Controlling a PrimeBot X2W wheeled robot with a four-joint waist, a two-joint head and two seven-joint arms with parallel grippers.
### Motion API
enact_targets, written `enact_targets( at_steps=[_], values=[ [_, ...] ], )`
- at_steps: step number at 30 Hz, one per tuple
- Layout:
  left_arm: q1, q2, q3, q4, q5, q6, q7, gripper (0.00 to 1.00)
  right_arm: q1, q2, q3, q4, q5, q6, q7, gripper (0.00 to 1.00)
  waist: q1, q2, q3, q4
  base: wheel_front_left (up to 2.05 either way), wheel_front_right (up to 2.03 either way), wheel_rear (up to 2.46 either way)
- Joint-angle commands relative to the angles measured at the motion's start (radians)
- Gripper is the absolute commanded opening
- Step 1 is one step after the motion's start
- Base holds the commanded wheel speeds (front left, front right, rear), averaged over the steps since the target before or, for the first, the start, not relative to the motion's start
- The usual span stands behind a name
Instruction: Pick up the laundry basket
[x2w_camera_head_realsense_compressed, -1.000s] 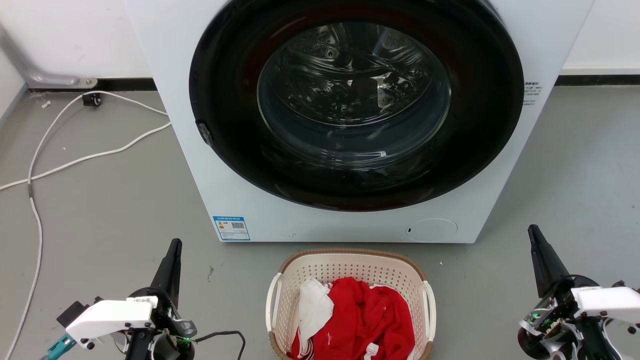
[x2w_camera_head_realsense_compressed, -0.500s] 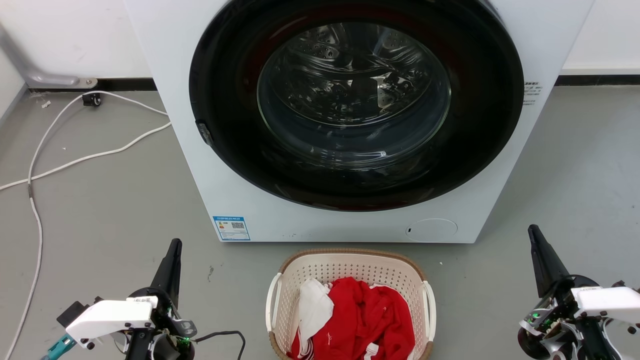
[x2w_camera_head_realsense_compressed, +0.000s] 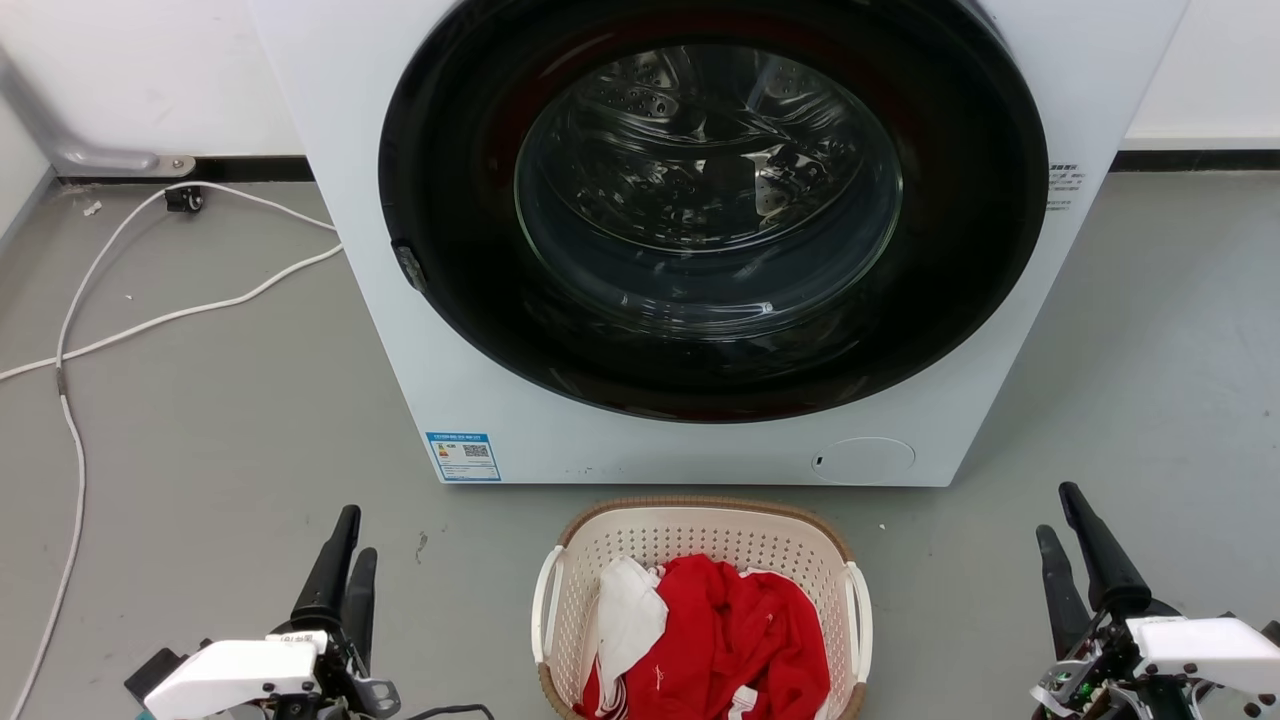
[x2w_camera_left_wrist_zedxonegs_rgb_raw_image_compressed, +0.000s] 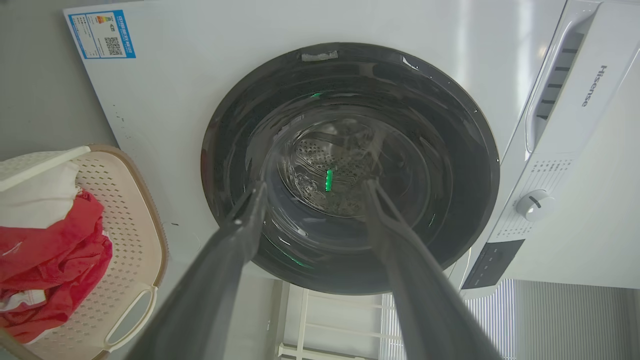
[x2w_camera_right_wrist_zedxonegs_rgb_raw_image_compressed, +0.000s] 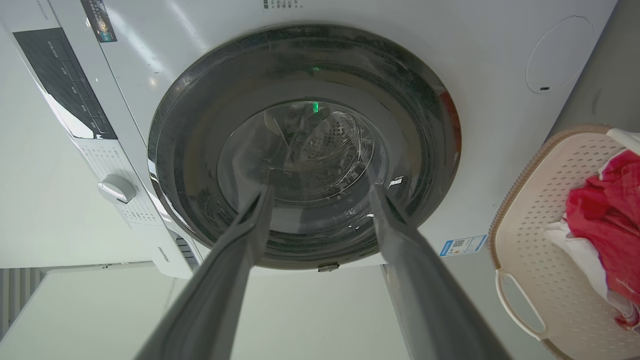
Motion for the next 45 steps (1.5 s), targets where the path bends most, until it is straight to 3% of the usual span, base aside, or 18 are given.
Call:
enact_targets(
  at_steps=[1, 14, 21, 33, 36, 37, 45],
  values=[
    [-0.01, 0.003, 0.002, -0.022, 0.011, -0.002, -0.009, 1.0, -0.018, -0.003, 0.003, -0.022, -0.009, 0.001, -0.009, 1.0, 0.0, 0.0, 0.0, 0.0, 0.0, 0.0, 0.0],
    [0.006, 0.004, 0.049, -0.025, 0.103, -0.002, -0.07, 1.0, -0.018, -0.003, -0.011, -0.028, -0.117, 0.002, -0.07, 1.0, 0.0, 0.0, -0.001, -0.001, 0.0, 0.0, 0.0],
    [0.004, 0.004, 0.095, -0.081, 0.226, -0.003, -0.099, 1.0, -0.025, -0.003, -0.039, -0.053, -0.276, 0.002, -0.1, 1.0, 0.0, 0.0, -0.002, -0.001, 0.0, 0.0, 0.0],
    [0.027, 0.005, 0.066, -0.258, 0.493, 0.038, -0.144, 1.0, -0.04, -0.004, -0.046, -0.22, -0.67, 0.002, -0.145, 1.0, 0.0, 0.0, 0.003, -0.003, 0.0, 0.0, 0.0],
    [0.035, 0.005, 0.038, -0.301, 0.59, 0.045, -0.155, 1.0, -0.036, -0.004, -0.028, -0.264, -0.77, 0.002, -0.156, 1.0, 0.0, 0.0, 0.005, -0.004, 0.0, 0.0, 0.0],
    [0.042, 0.005, 0.007, -0.335, 0.68, 0.056, -0.165, 1.0, -0.033, -0.004, -0.015, -0.294, -0.847, 0.002, -0.167, 1.0, 0.0, 0.0, 0.006, -0.005, 0.0, 0.0, 0.0],
    [0.055, 0.006, -0.079, -0.382, 0.911, 0.071, -0.191, 1.0, -0.003, -0.004, 0.01, -0.305, -1.002, 0.002, -0.193, 1.0, 0.0, 0.0, 0.008, -0.007, 0.0, 0.0, 0.0]
  ],
)
